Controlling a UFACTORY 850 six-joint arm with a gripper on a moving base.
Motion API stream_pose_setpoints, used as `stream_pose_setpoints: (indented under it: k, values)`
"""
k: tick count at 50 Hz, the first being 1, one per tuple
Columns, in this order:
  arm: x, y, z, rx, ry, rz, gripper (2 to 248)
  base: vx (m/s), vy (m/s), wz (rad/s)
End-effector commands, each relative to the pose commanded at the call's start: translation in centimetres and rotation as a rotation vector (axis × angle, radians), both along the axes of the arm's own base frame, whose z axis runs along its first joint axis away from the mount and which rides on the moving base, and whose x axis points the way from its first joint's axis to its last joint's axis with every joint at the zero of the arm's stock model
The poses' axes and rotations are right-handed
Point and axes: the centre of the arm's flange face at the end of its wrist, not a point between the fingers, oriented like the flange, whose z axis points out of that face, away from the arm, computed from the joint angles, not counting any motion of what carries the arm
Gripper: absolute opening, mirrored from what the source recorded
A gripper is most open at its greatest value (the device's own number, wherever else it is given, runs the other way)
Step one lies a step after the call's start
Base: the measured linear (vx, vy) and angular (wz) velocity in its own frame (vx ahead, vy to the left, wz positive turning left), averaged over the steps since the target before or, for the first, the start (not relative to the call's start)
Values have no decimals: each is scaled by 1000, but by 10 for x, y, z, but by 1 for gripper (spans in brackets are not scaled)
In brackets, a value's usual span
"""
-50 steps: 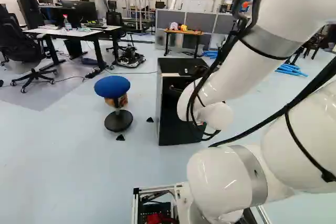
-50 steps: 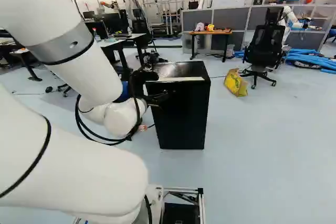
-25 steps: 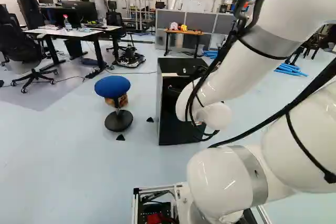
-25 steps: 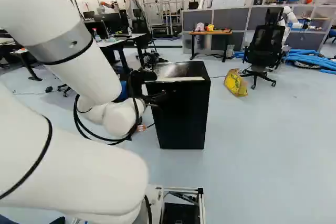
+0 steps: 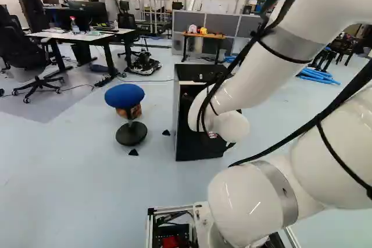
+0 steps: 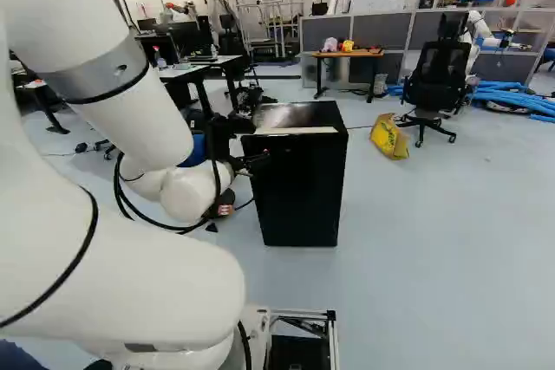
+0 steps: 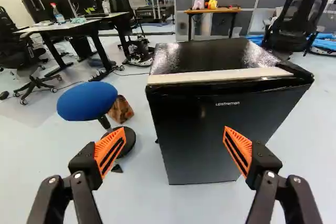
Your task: Grab a drink from the fridge
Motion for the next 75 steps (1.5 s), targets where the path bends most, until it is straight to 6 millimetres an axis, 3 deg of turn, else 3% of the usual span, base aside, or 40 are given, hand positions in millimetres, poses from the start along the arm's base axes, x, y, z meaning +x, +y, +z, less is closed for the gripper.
stream_pose_setpoints:
  k: [35,75]
  values:
    - [0,28,4,62,-46,-39,247,0,0,0]
    - [16,67,-13,43,-109,-45,247,0,0,0]
